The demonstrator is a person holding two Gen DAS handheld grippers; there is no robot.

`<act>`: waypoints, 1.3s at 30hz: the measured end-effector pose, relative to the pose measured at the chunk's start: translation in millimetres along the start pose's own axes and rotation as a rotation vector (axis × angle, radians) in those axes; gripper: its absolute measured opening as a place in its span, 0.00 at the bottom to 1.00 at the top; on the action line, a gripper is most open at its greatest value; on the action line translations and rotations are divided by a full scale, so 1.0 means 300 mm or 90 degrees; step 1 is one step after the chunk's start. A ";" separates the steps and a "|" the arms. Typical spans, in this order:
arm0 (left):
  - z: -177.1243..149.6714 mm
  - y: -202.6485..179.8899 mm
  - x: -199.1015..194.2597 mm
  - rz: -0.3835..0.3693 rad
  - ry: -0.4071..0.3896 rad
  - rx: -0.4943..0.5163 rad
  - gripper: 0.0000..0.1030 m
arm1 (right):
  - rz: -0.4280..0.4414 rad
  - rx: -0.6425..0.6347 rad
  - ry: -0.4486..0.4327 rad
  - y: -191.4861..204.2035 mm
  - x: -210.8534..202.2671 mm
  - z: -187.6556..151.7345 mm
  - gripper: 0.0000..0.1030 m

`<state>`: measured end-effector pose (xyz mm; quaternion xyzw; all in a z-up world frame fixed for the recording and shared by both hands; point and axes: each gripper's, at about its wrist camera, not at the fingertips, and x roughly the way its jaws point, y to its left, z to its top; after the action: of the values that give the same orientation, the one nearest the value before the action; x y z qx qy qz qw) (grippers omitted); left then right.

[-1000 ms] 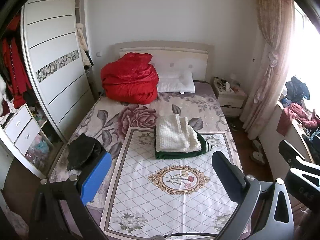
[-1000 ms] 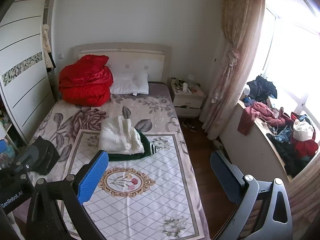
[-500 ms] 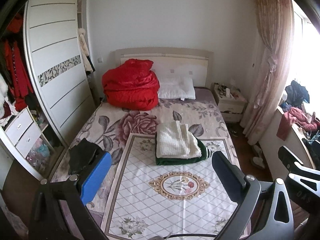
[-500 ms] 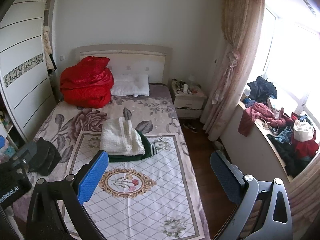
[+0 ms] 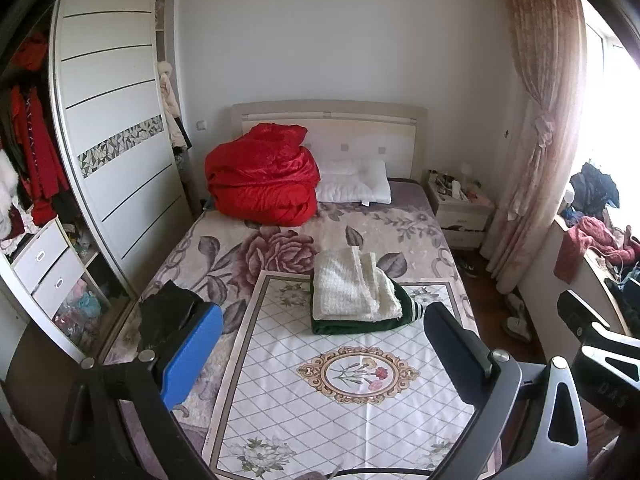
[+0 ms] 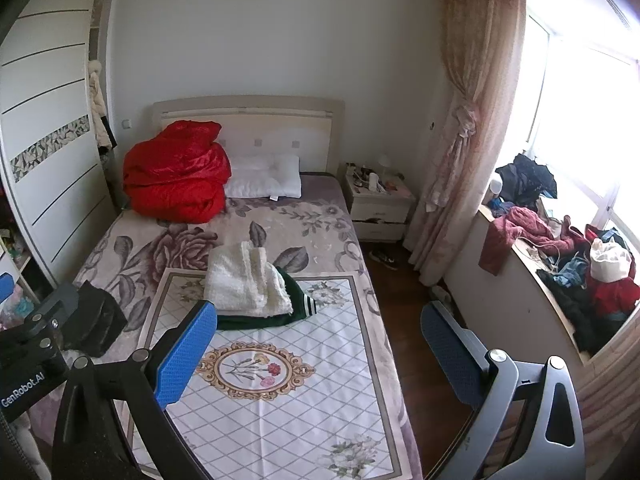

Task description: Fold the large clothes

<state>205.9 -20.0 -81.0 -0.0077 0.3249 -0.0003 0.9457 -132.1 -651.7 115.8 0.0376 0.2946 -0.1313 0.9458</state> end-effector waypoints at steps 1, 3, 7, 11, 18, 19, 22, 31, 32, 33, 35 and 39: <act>0.000 0.000 0.000 0.000 0.001 -0.001 1.00 | 0.002 0.001 0.000 0.001 0.000 0.002 1.00; -0.001 0.001 -0.001 -0.001 0.001 0.000 1.00 | 0.002 0.000 -0.001 0.003 0.002 0.003 1.00; 0.001 -0.001 -0.004 0.000 0.001 0.000 1.00 | 0.004 -0.001 -0.002 0.009 0.009 0.012 1.00; 0.000 0.000 -0.004 -0.001 0.001 -0.001 1.00 | 0.005 -0.001 -0.001 0.011 0.015 0.014 1.00; 0.000 -0.009 -0.013 0.002 0.002 -0.002 1.00 | 0.007 0.001 0.006 0.017 0.015 0.014 1.00; 0.001 -0.009 -0.013 0.000 0.002 -0.001 1.00 | 0.007 0.001 0.006 0.021 0.015 0.016 1.00; 0.000 -0.008 -0.014 0.002 0.002 -0.001 1.00 | 0.006 0.001 0.006 0.016 0.011 0.011 1.00; -0.015 -0.016 -0.031 0.009 0.003 -0.003 1.00 | 0.010 0.002 0.010 0.047 0.007 -0.018 1.00; -0.015 -0.015 -0.029 0.009 0.003 -0.004 1.00 | 0.009 0.004 0.009 0.044 0.001 -0.030 1.00; -0.018 -0.013 -0.026 0.009 0.004 -0.005 1.00 | 0.009 0.003 0.009 0.048 -0.003 -0.038 1.00; -0.020 -0.011 -0.028 0.011 0.004 -0.005 1.00 | 0.009 0.005 0.008 0.048 -0.010 -0.048 1.00; -0.022 -0.009 -0.028 0.014 0.004 -0.006 1.00 | 0.011 0.005 0.006 0.051 -0.022 -0.062 1.00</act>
<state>195.2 -22.8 -81.1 -0.0084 0.3277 0.0113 0.9447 -143.4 -632.6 104.0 0.0448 0.2981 -0.1240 0.9454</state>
